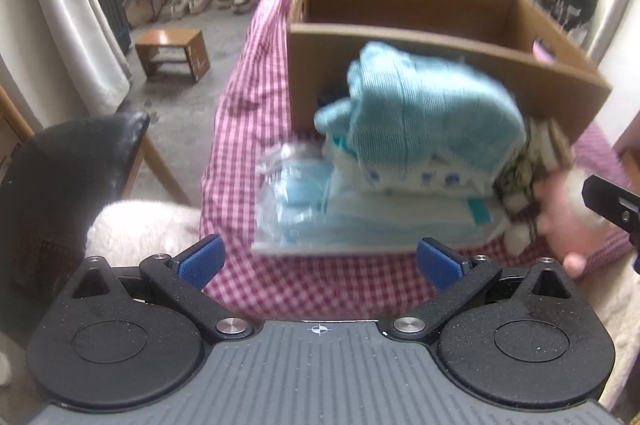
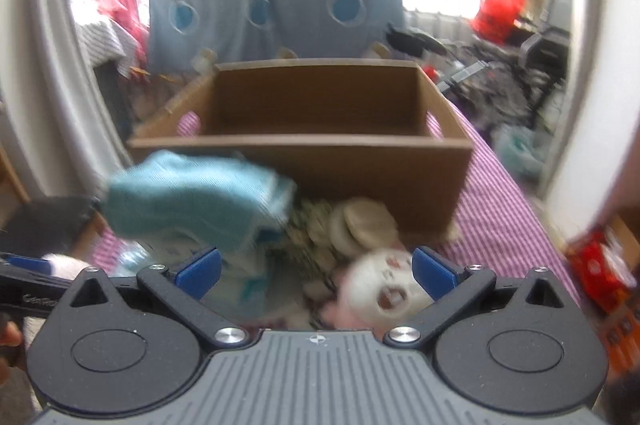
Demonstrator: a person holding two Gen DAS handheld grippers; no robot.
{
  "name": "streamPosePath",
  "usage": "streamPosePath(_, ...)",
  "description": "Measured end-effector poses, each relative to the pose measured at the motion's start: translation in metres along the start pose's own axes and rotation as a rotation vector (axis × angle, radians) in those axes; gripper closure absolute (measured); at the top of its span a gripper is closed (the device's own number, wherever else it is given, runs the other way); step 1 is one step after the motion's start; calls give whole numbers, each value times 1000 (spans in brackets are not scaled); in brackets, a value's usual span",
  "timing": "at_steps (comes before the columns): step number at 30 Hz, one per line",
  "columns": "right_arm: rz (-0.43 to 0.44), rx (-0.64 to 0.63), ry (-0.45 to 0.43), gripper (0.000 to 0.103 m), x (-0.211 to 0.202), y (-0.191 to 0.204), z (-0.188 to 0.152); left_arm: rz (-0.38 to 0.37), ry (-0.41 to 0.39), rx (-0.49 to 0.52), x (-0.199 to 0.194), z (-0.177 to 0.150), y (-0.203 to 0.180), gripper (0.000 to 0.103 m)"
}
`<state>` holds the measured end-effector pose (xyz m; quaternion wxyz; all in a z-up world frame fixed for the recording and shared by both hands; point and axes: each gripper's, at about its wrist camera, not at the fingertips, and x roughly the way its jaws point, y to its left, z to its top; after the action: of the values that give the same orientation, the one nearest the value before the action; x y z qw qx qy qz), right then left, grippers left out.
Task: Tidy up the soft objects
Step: 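Reach the left and right grippers down and grasp the teal towel together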
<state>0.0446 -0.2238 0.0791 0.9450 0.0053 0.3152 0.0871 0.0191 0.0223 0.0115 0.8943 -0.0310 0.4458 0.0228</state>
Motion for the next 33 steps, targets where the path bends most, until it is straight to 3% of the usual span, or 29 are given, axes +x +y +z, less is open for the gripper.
streamPosePath(3, 105, 36, -53, 0, -5, -6, 9, -50, -75, -5, -5, 4, 9, 1)
streamPosePath(7, 314, 195, -102, 0, -7, -26, 20, -143, -218, -4, -15, 8, 18, 1)
streamPosePath(12, 530, 399, -48, 4, 14, -47, 31, -194, -332, 68, -18, 19, 12, 2)
streamPosePath(15, 646, 541, 53, 14, 38, -56, 32, -242, -297, 100, -9, 27, 4, 11)
streamPosePath(18, 747, 704, 181, 23, 67, -63, 26, -371, -238, 65, -2, 28, 5, 24)
streamPosePath(21, 798, 854, 296, 27, 90, -68, 18, -485, -205, 28, 0, 24, 8, 26)
streamPosePath(28, 807, 1041, 443, 27, 133, -65, 2, -641, -93, -29, 26, 34, 8, 27)
streamPosePath(33, 786, 1131, 476, 27, 157, -65, -2, -674, -32, -104, 42, 46, 16, 27)
